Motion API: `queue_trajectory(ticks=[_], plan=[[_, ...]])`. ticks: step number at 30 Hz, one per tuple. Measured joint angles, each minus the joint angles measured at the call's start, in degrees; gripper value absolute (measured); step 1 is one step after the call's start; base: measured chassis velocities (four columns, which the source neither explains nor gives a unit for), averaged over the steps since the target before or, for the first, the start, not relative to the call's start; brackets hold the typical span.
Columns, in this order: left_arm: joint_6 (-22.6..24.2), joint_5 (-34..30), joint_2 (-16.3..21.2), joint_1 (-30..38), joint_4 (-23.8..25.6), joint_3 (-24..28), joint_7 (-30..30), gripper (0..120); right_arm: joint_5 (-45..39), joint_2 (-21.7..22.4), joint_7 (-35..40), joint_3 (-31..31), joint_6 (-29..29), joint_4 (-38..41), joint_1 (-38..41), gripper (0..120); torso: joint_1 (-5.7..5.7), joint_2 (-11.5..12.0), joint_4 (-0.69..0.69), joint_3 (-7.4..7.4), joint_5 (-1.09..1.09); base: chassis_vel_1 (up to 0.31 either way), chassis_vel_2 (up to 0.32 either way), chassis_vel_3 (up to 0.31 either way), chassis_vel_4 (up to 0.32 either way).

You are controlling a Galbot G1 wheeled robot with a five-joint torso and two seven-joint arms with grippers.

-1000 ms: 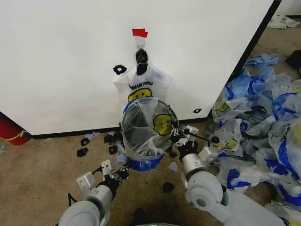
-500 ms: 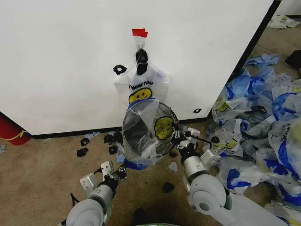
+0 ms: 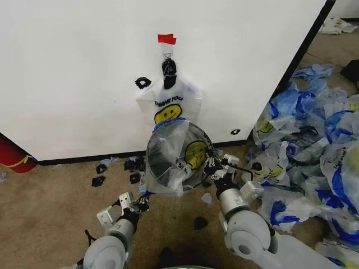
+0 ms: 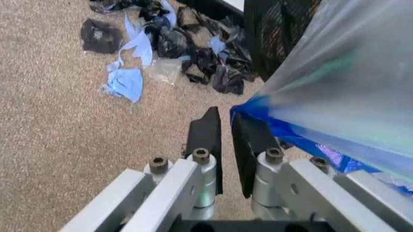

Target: Pick up the garbage bag from the wall and place it over the trash bin.

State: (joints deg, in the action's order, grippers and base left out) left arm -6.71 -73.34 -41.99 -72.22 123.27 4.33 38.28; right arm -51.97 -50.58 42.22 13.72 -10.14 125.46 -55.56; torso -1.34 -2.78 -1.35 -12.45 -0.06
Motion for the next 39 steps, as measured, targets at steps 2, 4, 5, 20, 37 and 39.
queue_trajectory(ticks=[2, 4, 5, 20, 37, 39], plan=[[0.00, 0.02, 0.69, -0.27, 0.88, -0.41, 0.05, 15, 0.24, 0.03, -0.07, -0.01, -0.11, -0.33, -0.01, 0, 0.00, 0.00, 0.00, 0.00, 0.01, 0.000, 0.000, 0.000, 0.000], [0.00, 0.02, 1.20, -0.39, 1.50, -0.76, 0.06, 25, 0.31, 0.04, -0.11, -0.01, -0.13, -0.60, 0.04, 0, 0.00, 0.00, 0.00, 0.00, 0.01, 0.000, 0.000, 0.000, 0.000], [0.00, 0.02, 1.36, -0.46, 1.80, -0.94, 0.06, 29, 0.32, 0.05, -0.12, -0.01, -0.13, -0.67, 0.10, 0, 0.00, 0.00, 0.00, 0.00, 0.01, 0.000, 0.000, 0.000, 0.000], [0.96, -0.36, 4.79, -3.68, 7.79, -3.48, 0.46, 74, 1.16, 0.05, 0.04, 0.20, 0.00, -2.29, 1.33, 0, 0.00, 0.00, 0.00, 0.00, 0.00, 0.000, 0.000, 0.000, 0.000], [5.58, 2.91, 8.05, -5.74, 15.76, -11.28, 14.20, 94, 3.03, 0.44, -0.70, -0.30, -0.08, -3.07, -0.16, 0, 0.00, 0.00, 0.00, 0.00, 0.00, 0.000, 0.000, 0.000, 0.000], [5.65, 6.31, 7.76, -6.14, 16.37, -14.01, 13.75, 83, 3.65, 0.61, -1.04, -0.32, -0.22, -3.33, -0.47, 0, 0.00, 0.00, 0.00, 0.00, -0.01, 0.000, 0.000, 0.000, 0.000]])
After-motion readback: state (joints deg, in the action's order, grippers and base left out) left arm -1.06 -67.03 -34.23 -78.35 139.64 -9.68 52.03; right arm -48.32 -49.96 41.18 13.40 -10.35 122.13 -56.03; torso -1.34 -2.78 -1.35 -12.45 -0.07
